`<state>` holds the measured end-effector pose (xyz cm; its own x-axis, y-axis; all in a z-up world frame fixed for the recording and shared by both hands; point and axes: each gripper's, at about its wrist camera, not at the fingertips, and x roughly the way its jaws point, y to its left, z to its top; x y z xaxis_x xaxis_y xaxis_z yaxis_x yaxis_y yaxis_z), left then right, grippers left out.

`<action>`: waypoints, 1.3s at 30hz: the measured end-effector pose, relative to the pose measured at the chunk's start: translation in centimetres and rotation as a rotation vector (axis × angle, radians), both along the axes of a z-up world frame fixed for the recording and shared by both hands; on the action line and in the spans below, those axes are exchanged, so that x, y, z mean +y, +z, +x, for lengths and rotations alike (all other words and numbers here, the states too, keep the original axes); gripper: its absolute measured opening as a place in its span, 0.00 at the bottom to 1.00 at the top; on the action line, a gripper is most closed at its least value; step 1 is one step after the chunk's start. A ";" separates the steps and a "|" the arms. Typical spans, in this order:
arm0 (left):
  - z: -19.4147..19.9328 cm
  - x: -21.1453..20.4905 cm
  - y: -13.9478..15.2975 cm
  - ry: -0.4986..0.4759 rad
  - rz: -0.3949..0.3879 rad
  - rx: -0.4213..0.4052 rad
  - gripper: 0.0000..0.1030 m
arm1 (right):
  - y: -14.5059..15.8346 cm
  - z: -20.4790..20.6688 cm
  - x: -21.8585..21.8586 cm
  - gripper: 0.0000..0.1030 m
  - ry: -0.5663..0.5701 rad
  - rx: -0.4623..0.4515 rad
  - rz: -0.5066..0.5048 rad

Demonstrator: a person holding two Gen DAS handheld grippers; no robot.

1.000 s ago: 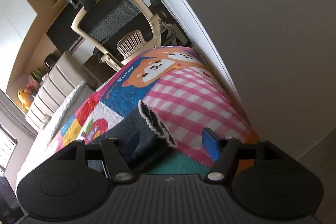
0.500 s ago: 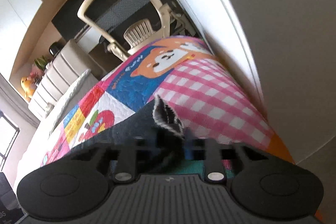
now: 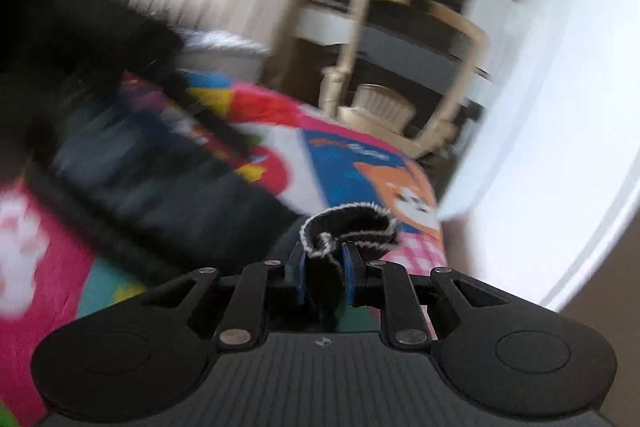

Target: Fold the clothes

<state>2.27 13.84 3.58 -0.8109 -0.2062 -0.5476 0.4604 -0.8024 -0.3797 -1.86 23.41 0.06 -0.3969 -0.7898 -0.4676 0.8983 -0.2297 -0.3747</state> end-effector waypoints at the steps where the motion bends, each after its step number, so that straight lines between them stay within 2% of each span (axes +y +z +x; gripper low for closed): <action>1: -0.7 0.2 0.5 -0.024 -0.006 -0.006 1.00 | -0.2 0.5 -0.2 0.17 0.018 0.024 0.013; 3: -2.8 0.7 0.8 -0.080 -0.020 -0.028 1.00 | -0.6 1.3 -0.5 0.17 0.042 0.057 0.024; 7: -7.3 1.5 0.0 -0.159 -0.036 -0.090 1.00 | -0.7 1.6 -0.6 0.17 0.063 0.034 0.029; 9: -9.2 1.5 -1.0 -0.149 -0.045 -0.142 1.00 | -0.6 1.4 -0.5 0.17 0.058 0.021 0.022; 12: -11.3 1.2 -2.6 -0.097 -0.078 -0.223 1.00 | 0.2 0.1 0.2 0.18 0.045 -0.061 -0.006; 14: -11.4 0.3 -3.8 -0.064 -0.062 -0.248 1.00 | 0.8 -0.9 0.9 0.19 0.034 -0.128 -0.023; 16: -10.6 -0.5 -4.4 -0.060 -0.047 -0.224 1.00 | 1.8 -2.5 2.2 0.28 0.013 -0.246 -0.055; 18: -9.9 -0.6 -4.4 -0.064 -0.045 -0.208 1.00 | 2.7 -4.7 3.7 0.32 -0.023 -0.428 -0.115; 19: -9.6 -0.7 -4.4 -0.059 -0.042 -0.203 1.00 | 3.0 -5.8 4.3 0.38 -0.052 -0.513 -0.144; 20: -9.5 -0.8 -4.4 -0.055 -0.037 -0.197 1.00 | 3.0 -6.9 4.8 0.40 -0.092 -0.591 -0.177; 24: -8.7 -1.6 -4.5 -0.049 -0.002 -0.162 1.00 | 1.5 -10.2 5.1 0.41 -0.244 -0.784 -0.234; 28: -8.2 -1.8 -4.5 -0.049 0.009 -0.141 1.00 | -2.0 -11.8 3.6 0.41 -0.282 -0.985 -0.242; 29: -7.9 -1.9 -4.5 -0.051 0.016 -0.135 1.00 | -2.2 -11.6 3.1 0.41 -0.279 -0.999 -0.245; 31: -7.0 -2.3 -4.2 -0.042 0.048 -0.113 1.00 | -2.2 -10.7 2.0 0.36 -0.262 -0.978 -0.248; 33: -5.8 -2.8 -3.7 -0.028 0.081 -0.086 1.00 | -1.2 -9.3 0.5 0.36 -0.219 -0.874 -0.225; 35: -4.5 -3.3 -2.9 -0.010 0.093 -0.052 1.00 | -0.3 -6.8 -0.8 0.35 -0.166 -0.706 -0.170; 39: -3.0 -3.4 -1.3 0.016 0.051 -0.002 1.00 | 0.5 -1.9 -2.5 0.37 -0.069 -0.406 -0.070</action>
<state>-0.74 10.41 2.26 -0.8068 -0.1910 -0.5591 0.4736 -0.7748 -0.4188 -3.76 20.96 0.54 -0.2447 -0.8033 -0.5430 0.9514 -0.3070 0.0254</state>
